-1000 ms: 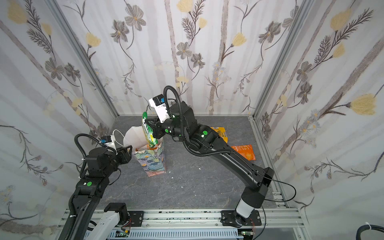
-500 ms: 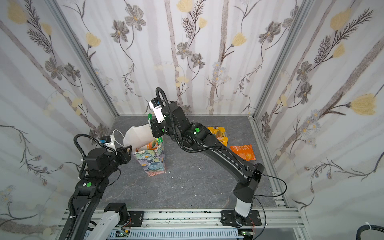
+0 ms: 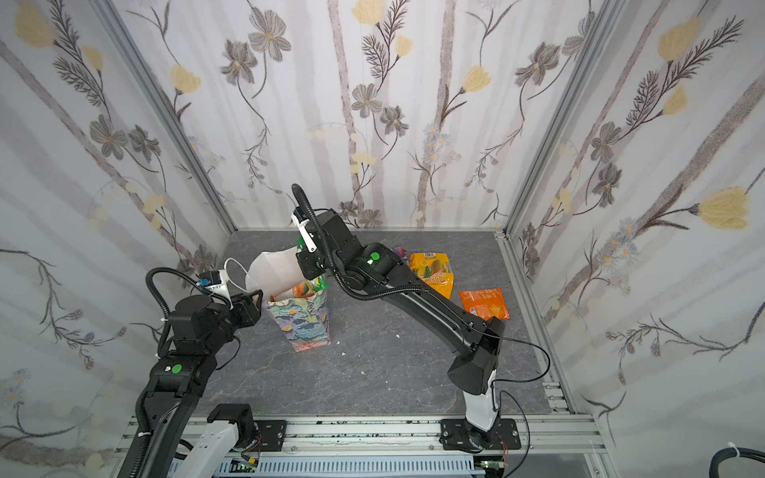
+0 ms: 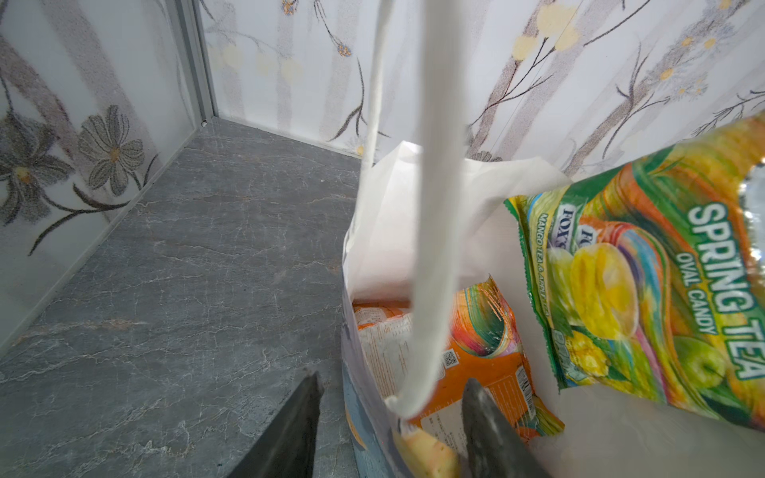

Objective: Place the snacks into the paper bag
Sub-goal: 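Lower the green packet into the white bag and open the right gripper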

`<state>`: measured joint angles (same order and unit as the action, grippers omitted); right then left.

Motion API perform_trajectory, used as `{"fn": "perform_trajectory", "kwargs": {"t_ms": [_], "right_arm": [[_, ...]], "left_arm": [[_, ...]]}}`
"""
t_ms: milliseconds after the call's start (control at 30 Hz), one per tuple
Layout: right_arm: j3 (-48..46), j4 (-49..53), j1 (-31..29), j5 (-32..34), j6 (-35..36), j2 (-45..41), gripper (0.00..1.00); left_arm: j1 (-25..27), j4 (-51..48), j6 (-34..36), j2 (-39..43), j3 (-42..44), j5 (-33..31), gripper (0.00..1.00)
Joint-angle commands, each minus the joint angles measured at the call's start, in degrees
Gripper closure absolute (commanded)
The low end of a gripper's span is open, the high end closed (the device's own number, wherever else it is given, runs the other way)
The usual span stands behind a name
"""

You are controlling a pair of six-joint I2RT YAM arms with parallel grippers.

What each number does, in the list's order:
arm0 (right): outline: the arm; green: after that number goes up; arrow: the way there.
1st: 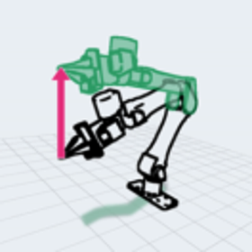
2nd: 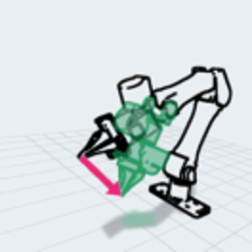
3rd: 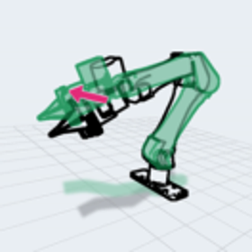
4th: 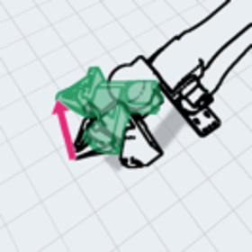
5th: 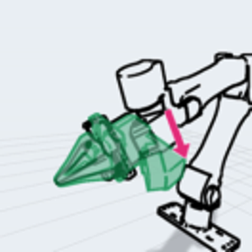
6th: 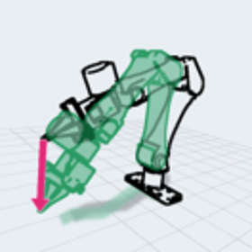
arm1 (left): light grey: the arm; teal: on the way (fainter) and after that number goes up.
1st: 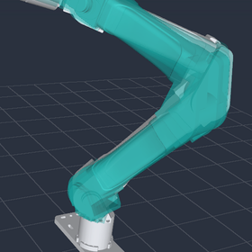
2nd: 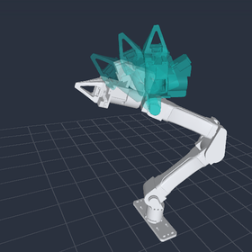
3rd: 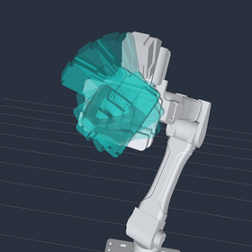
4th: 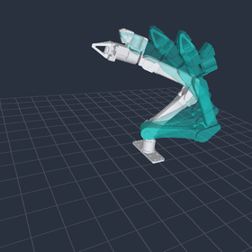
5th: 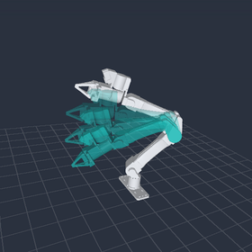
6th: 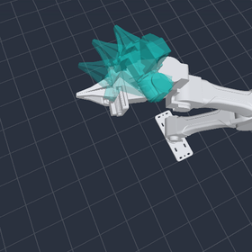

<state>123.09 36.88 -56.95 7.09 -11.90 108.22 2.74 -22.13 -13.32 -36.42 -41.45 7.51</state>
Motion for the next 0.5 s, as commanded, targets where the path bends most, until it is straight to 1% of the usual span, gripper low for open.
{"fn": "perform_trajectory", "kwargs": {"t_ms": [0, 100, 167, 200, 233, 267, 300, 367, 467], "right_arm": [[0.7, -2.0, -0.1, 1.3, 0.6, 0.6, 1.00], [0.9, -3.1, -0.2, 0.7, 0.1, 1.5, 1.00], [1.3, -3.7, -0.2, 0.0, -0.2, 2.5, 0.97], [1.7, -3.8, -0.2, -0.6, -0.4, 3.0, 0.94], [2.3, -3.5, -0.3, -0.9, -0.5, 3.7, 0.89], [3.0, -3.1, -0.3, -1.1, -0.6, 4.3, 0.81], [3.6, -2.8, -0.4, -1.6, -0.6, 4.8, 0.78], [4.0, -3.0, -0.4, -3.4, -0.9, 5.0, 0.75], [3.9, -4.6, -0.7, -9.2, -0.8, 4.7, 0.72]], "left_arm": [[0.0, 0.6, 0.6, 0.0, 0.1, -0.7, 0.46], [0.0, 0.7, 0.6, 0.0, 0.1, -0.6, 0.46], [0.0, 0.7, 0.6, 0.0, 0.0, -0.6, 0.46], [0.0, 0.6, 0.6, 0.0, 0.1, -0.6, 0.46], [0.0, 0.7, 0.5, -0.1, 0.1, -0.6, 0.46], [0.0, 0.7, 0.6, 0.0, 0.1, -0.5, 0.46], [0.0, 0.7, 0.6, 0.0, 0.1, -0.5, 0.46], [0.0, 0.7, 0.5, -0.1, 0.1, -0.4, 0.46], [0.0, 0.7, 0.6, -0.2, 0.1, -0.3, 0.46]]}}
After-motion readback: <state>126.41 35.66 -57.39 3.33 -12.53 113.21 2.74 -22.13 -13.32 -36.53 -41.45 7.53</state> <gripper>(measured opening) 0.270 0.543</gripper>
